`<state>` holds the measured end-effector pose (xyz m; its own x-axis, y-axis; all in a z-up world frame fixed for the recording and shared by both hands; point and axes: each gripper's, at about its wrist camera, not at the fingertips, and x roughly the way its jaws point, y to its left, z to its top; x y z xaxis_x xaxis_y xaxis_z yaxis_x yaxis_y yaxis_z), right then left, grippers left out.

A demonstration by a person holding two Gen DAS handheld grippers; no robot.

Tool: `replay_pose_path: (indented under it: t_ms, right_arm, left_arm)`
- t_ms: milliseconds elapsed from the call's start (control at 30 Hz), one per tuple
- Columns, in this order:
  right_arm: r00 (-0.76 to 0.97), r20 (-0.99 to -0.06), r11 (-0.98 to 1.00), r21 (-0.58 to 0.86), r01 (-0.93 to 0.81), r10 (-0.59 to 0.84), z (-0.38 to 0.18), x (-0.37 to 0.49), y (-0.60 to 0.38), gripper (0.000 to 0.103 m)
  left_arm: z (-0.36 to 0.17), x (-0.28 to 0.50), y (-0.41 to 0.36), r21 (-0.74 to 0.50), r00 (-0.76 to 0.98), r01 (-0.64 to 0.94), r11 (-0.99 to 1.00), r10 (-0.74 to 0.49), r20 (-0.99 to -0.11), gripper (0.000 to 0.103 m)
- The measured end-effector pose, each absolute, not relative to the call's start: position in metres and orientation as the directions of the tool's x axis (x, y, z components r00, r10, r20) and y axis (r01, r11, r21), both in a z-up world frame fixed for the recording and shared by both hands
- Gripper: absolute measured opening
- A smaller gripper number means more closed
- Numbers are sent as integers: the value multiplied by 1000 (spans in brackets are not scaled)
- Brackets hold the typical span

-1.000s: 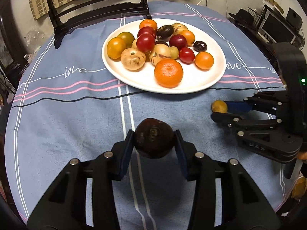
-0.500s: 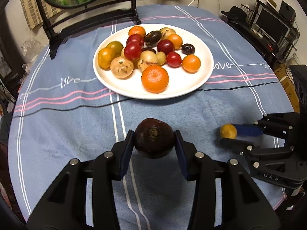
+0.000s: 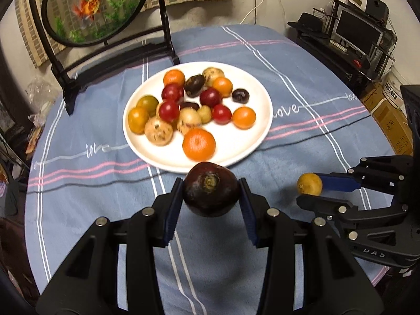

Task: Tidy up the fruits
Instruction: 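Carry the dark plum over the plate with the left tool while the right tool carries the yellow fruit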

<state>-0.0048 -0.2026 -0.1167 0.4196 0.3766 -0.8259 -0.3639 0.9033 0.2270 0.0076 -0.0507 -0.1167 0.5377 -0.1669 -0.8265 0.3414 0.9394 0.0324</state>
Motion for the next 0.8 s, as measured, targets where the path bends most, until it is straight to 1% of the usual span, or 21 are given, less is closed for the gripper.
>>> replay_pose_path:
  t_ms: [233, 433, 600, 800]
  right_arm:
    - [496, -782, 899, 183, -397, 378, -74, 23, -200, 28]
    - [540, -746, 895, 168, -414, 389, -49, 56, -198, 28]
    - [545, -733, 890, 186, -416, 408, -44, 85, -197, 28]
    - [525, -748, 893, 201, -403, 406, -55, 117, -194, 28]
  left_arm:
    - [-90, 36, -48, 52, 590, 329, 943, -162, -791, 43]
    - [-74, 67, -47, 66, 625, 298, 952, -143, -767, 43]
    - [-75, 89, -48, 62, 628, 276, 959, -131, -768, 43]
    - [-86, 115, -48, 51, 614, 255, 966, -122, -780, 43]
